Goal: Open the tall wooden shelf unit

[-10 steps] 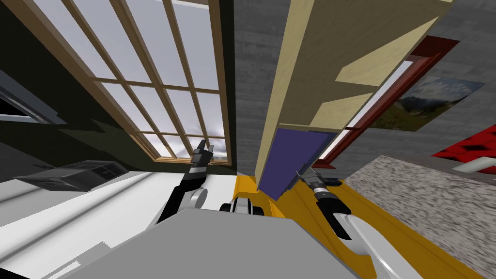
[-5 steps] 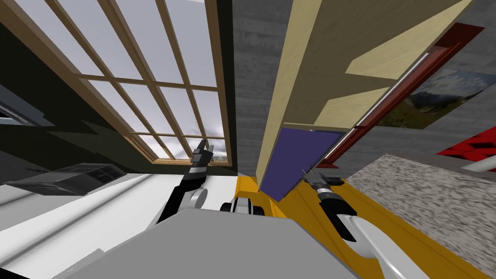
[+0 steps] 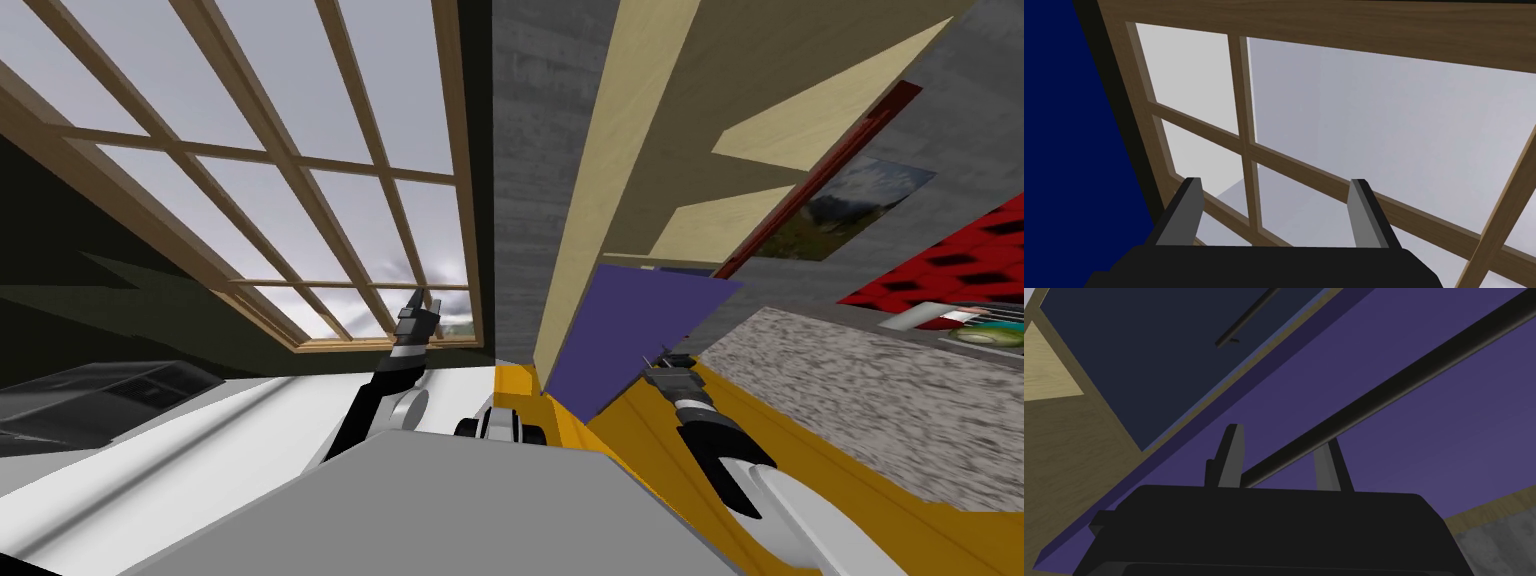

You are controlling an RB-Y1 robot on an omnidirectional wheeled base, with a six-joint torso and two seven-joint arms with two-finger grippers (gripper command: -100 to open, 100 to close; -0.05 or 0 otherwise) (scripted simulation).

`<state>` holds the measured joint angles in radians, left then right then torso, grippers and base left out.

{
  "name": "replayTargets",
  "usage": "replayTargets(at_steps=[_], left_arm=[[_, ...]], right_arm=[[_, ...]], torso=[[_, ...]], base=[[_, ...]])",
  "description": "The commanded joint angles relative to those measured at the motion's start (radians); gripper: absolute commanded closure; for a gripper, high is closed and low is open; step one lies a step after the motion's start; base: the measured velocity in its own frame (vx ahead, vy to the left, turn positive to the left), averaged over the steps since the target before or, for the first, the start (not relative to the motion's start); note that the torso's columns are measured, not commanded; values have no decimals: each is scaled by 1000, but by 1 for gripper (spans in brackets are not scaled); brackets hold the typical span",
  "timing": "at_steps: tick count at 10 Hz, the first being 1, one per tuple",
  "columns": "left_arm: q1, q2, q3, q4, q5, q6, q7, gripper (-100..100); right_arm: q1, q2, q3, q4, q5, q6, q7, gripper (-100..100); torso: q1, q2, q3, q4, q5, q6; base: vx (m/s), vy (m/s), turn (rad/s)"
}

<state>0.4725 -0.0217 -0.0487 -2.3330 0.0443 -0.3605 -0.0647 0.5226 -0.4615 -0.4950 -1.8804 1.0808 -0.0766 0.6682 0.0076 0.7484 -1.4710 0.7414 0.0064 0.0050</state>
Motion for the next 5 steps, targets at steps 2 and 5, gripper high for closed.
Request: replayTargets(at_steps=[2, 5], left_arm=[[0, 0, 0, 0, 0, 0, 0, 0], [0, 0, 0, 0, 0, 0, 0, 0]], right_arm=[[15, 11, -23, 9, -2, 30, -2, 100], [28, 18, -56, 16, -5, 71, -3, 100]], torso=[[-6, -9, -6, 0, 0, 0], [-6, -8, -5, 0, -1, -3]], base=[[27, 181, -109], [71, 176, -110]])
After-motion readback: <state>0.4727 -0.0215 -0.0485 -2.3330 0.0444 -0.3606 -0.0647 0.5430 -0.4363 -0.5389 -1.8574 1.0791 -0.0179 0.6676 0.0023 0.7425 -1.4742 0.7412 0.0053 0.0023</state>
